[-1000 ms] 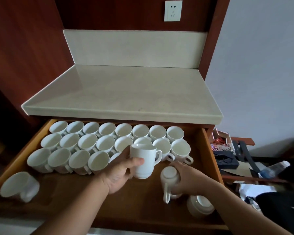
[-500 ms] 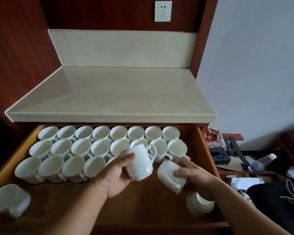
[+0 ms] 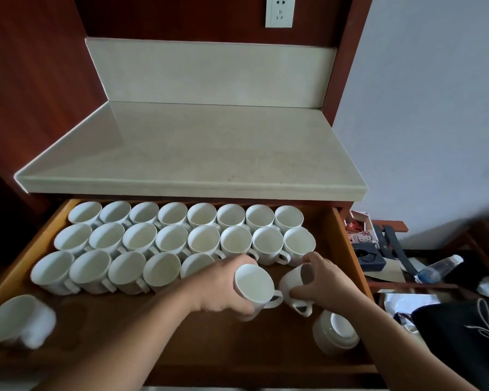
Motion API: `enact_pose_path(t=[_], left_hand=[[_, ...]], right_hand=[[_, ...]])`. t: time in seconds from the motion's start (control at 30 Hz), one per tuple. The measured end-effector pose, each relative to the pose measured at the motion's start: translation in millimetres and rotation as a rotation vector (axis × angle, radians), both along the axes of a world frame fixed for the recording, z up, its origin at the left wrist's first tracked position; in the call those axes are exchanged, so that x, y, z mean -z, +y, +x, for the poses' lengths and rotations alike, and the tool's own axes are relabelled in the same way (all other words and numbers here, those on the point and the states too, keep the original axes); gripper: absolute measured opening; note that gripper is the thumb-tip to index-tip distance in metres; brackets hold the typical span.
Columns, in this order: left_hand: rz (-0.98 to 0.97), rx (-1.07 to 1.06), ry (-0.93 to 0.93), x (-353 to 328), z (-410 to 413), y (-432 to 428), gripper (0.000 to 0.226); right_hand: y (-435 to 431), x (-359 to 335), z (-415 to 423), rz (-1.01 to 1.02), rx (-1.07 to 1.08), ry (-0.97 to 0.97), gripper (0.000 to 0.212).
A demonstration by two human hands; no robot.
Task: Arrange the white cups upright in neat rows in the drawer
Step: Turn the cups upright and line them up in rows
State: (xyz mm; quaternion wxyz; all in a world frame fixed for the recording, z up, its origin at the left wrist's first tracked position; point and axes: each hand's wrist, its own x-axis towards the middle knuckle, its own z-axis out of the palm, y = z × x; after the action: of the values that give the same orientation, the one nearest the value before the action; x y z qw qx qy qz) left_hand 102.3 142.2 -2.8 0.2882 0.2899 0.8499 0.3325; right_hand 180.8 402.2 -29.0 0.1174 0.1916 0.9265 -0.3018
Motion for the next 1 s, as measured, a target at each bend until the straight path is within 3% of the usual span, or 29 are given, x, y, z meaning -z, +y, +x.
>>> enact_pose_path(t=[0.2, 0.33, 0.5, 0.63, 0.77, 0.9, 1.0], left_hand=[[-0.314, 0.155, 0.189, 11, 4, 23, 0.075], [-0.382, 0.237, 0.296, 24, 2, 33, 0.079], [-0.400, 0.254, 0.333, 36, -1, 38, 0.078], [-0.374, 0.230, 0.349, 44, -2, 36, 0.078], [-0.379, 0.279, 0.496, 41, 3, 33, 0.089], [-0.441, 0.301, 0.549, 40, 6, 31, 0.097], [-0.420, 0.265, 0.521, 42, 4, 29, 0.090]], right_hand=[[1, 12, 1, 0.150, -0.187, -0.077, 0.085], [-4, 16, 0, 0.228, -0.297, -0.021, 0.081], [-5, 21, 3, 0.278, -0.355, -0.042, 0.095], [-8, 16, 7, 0.253, -0.281, -0.079, 0.109], [-13, 14, 12, 0.226, -0.088, -0.066, 0.112], [-18, 12, 7, 0.199, -0.057, -0.076, 0.098], [-22, 9, -1, 0.188, -0.089, -0.063, 0.089]])
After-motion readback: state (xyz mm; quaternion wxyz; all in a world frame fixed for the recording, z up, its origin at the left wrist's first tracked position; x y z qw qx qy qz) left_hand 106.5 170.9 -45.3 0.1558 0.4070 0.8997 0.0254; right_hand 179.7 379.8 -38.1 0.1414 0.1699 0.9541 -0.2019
